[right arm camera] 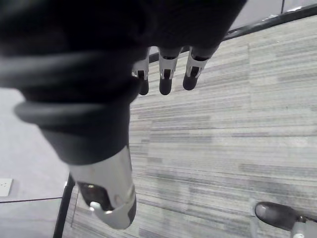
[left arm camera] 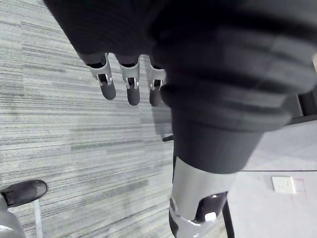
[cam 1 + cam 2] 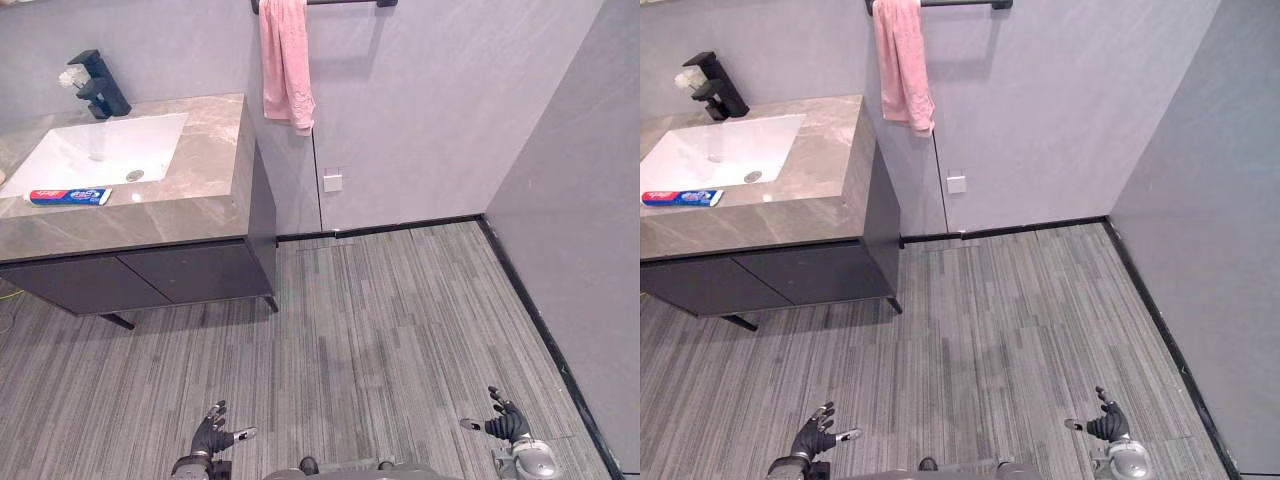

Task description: Organize washtable

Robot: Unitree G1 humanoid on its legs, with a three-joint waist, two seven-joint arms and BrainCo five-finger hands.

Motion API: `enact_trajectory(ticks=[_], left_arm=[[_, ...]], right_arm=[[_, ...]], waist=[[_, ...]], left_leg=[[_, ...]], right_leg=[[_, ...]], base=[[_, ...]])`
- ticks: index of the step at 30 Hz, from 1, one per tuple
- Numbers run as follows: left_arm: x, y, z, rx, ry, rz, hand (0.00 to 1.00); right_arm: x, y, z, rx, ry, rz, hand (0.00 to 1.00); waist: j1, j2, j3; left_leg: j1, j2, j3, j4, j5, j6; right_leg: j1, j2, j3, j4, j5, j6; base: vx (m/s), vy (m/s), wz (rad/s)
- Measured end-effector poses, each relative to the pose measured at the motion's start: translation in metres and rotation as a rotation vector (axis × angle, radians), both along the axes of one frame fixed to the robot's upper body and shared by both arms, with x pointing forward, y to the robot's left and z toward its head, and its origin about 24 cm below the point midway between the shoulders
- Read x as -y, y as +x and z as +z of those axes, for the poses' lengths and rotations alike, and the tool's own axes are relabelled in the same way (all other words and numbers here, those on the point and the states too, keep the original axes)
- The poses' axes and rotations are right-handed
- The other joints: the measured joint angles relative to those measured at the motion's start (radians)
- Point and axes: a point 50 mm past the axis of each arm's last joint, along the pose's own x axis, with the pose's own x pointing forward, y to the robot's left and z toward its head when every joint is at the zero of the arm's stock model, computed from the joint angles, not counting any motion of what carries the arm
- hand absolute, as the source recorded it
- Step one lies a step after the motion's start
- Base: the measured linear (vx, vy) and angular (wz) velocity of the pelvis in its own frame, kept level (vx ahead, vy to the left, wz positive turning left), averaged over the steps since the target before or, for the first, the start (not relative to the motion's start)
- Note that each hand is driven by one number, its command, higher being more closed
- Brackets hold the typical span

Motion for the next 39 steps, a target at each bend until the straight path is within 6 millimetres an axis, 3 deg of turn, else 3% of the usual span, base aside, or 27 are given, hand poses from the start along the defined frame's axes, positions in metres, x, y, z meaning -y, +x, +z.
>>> enact_trajectory(ticks=[7,31,34,37,39], left_arm=[[-0.003,0.0,-0.001,-0.003,-0.003,0.027,0.0],[0.0,-0.001,-0.004,-0.018,-0.014,0.029,0.0],[0.0,0.0,-0.004,-0.02,-0.01,0.034,0.0],[0.0,0.007,-0.001,0.001,-0.001,0.035,0.0],[0.002,0.012,0.001,0.016,-0.001,0.023,0.0]], right_arm=[[-0.001,-0.004,-0.005,-0.001,0.051,-0.081,0.0],[-0.014,0.001,-0.012,-0.012,0.105,-0.102,0.0],[-0.014,0.006,-0.01,0.0,0.106,-0.098,0.0],[-0.015,0.006,-0.01,-0.001,0.107,-0.099,0.0],[-0.014,0.008,-0.01,-0.007,0.108,-0.101,0.0]], waist=[[0.0,-0.013,-0.001],[0.004,-0.031,0.009],[0.015,-0.035,0.016],[0.024,-0.045,0.034],[0.025,-0.036,0.045]], left_leg=[[-0.001,0.0,-0.002,-0.002,0.003,0.0],[-0.023,0.001,0.066,-0.004,-0.005,0.004],[-0.041,0.001,0.102,0.01,-0.031,0.008],[-0.077,0.0,0.126,0.115,-0.103,0.022],[-0.09,0.002,0.135,0.184,-0.17,0.032]], right_leg=[[0.02,0.002,-0.003,-0.035,0.016,0.002],[-0.021,0.005,0.057,-0.067,0.047,0.006],[-0.057,0.004,0.09,-0.046,0.04,0.015],[-0.111,-0.01,0.11,0.079,-0.026,0.029],[-0.168,-0.022,0.104,0.238,-0.073,0.077]], base=[[0.0,-0.005,0.0],[-0.03,-0.016,-0.08],[0.05,0.004,-0.37],[0.13,0.034,-0.26],[0.12,0.044,-0.22]])
